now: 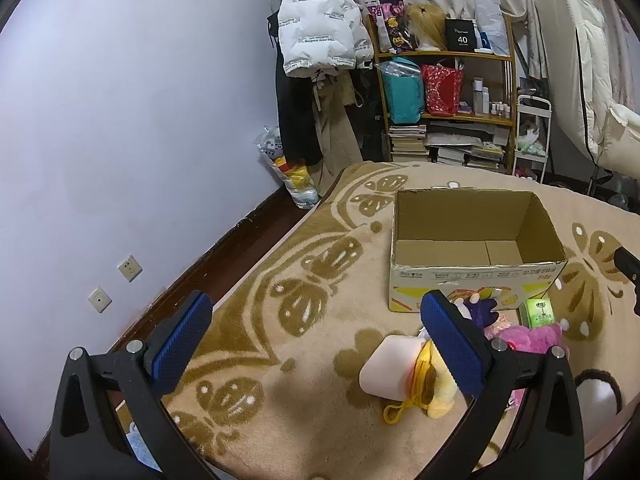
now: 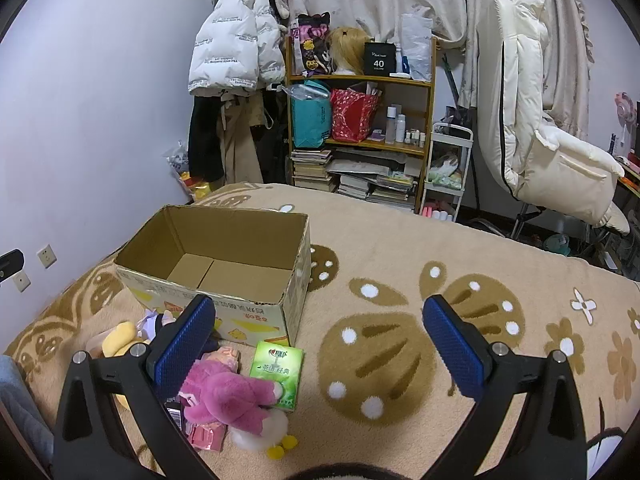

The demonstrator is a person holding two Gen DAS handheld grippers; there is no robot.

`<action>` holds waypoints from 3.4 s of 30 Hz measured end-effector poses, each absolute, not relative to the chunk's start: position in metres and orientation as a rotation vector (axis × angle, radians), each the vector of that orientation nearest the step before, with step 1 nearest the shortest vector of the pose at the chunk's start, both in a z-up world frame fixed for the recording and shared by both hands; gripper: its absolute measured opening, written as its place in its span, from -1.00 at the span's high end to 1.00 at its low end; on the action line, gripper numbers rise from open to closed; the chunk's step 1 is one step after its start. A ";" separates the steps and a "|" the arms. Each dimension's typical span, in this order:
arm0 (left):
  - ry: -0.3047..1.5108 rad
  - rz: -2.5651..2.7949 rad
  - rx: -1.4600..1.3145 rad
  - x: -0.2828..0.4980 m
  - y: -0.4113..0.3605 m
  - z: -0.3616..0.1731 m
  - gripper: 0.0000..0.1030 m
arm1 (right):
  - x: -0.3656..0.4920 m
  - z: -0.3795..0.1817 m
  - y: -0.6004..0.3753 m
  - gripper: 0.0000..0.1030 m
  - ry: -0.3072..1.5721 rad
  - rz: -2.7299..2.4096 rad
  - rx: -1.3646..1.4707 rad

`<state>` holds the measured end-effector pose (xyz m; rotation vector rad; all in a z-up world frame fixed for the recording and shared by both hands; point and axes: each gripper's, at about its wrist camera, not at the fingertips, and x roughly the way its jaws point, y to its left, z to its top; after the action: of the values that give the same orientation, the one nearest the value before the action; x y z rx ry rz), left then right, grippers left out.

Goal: Organize soft objects

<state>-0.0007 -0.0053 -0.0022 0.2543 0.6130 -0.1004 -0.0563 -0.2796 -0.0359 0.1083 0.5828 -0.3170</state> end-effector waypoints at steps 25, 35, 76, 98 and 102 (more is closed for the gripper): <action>0.616 -0.102 0.260 0.000 -0.006 -0.004 -1.00 | -0.055 -0.036 -0.280 -1.00 0.586 -0.317 0.108; 0.617 -0.100 0.260 0.001 -0.005 -0.004 -1.00 | -0.056 -0.034 -0.281 -1.00 0.588 -0.314 0.108; 0.621 -0.106 0.275 -0.002 -0.008 -0.005 -1.00 | -0.053 -0.037 -0.273 -1.00 0.586 -0.310 0.099; 0.750 -0.180 0.282 0.027 -0.029 -0.021 -1.00 | -0.040 -0.042 -0.270 -1.00 0.642 -0.236 0.104; 0.808 -0.217 0.261 0.036 -0.036 -0.027 -1.00 | -0.032 -0.045 -0.267 -1.00 0.665 -0.180 0.146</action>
<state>0.0364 -0.0364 -0.0272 0.2614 0.8083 -0.2174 -0.0323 -0.2672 -0.0445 0.1464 0.6651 -0.1796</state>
